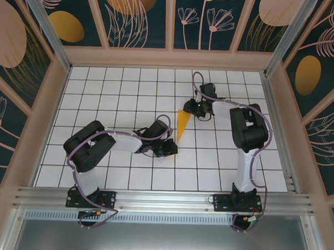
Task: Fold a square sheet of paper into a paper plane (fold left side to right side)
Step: Fold the wing for the fifth time at the center of the table, then turn over the paper at the center of the table.
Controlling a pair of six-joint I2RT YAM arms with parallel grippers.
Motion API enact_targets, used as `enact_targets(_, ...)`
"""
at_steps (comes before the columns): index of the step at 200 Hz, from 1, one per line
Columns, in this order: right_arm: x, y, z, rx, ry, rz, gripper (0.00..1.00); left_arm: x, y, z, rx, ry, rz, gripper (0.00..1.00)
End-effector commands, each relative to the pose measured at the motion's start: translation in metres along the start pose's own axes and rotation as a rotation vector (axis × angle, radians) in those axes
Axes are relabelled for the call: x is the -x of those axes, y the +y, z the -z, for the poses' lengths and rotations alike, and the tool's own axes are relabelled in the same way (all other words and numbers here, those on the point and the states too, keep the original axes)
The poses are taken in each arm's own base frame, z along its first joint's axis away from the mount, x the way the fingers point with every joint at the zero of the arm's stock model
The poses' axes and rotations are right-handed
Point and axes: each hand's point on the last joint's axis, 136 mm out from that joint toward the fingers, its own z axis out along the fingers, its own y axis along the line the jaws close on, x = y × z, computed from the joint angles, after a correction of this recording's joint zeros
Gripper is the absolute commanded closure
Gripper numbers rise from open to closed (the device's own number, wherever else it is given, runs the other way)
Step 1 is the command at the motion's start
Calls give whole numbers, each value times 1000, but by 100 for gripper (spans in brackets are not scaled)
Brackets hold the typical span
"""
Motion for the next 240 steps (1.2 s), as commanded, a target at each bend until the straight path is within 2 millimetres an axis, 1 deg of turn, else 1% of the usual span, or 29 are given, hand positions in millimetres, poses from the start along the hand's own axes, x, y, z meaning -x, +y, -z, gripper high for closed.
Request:
enact_targets(1,10,11,16,34,-31,21,67,-19,14,11,81,41,-6,83)
enact_targets(17,23,24,35,41,-76,43,63,-7,1,22,85,-13,-46,81)
enact_targets(23,29,27,42,34,-96,51,62,-2,-1,24,98,-30,-58,81)
enact_targets(25,32,30,47,35,-106,56,61,1,-8,30,87,-47,-70,80)
enact_targets(28,34,29,50,23,-113,58,60,4,-11,34,88,-64,-81,79)
enact_targets(38,44,34,66,-10,-152,73,58,13,-16,43,118,-109,-108,75)
enact_targets(52,51,32,84,-78,-187,79,55,29,-15,58,188,-192,-142,71)
enact_targets(60,54,29,93,-119,-199,77,54,37,-14,67,225,-243,-154,67)
enact_targets(67,52,25,98,-155,-197,72,53,45,-12,76,256,-296,-158,65)
enact_targets(72,51,24,102,-177,-198,72,52,49,-10,82,274,-328,-161,64)
enact_targets(80,46,23,105,-207,-191,72,51,56,-10,93,295,-384,-163,63)
enact_targets(89,40,23,108,-240,-184,77,50,64,-8,106,331,-448,-164,60)
enact_targets(106,23,28,105,-288,-167,86,44,77,-6,129,387,-560,-157,57)
enact_targets(116,11,32,100,-306,-149,84,40,83,-6,142,410,-620,-153,55)
enact_targets(132,-11,35,85,-316,-109,72,37,91,-10,159,423,-697,-152,54)
enact_targets(152,-34,28,67,-356,-75,49,36,97,-16,175,415,-766,-154,53)
enact_targets(164,-46,25,57,-367,-48,42,36,98,-18,178,411,-780,-161,52)
enact_targets(171,-50,22,53,-375,-36,36,36,97,-18,179,411,-782,-163,52)
enact_targets(182,-54,17,51,-388,-23,28,37,97,-15,179,421,-778,-165,52)
enact_targets(185,-60,21,48,-387,-12,41,38,96,-14,178,422,-774,-166,52)
enact_targets(202,-65,16,47,-411,-5,40,41,94,-11,175,424,-761,-163,52)
enact_targets(222,-74,11,43,-414,23,35,47,93,-10,172,417,-756,-158,52)
enact_targets(240,-81,7,41,-425,49,33,56,93,-9,172,420,-755,-157,52)
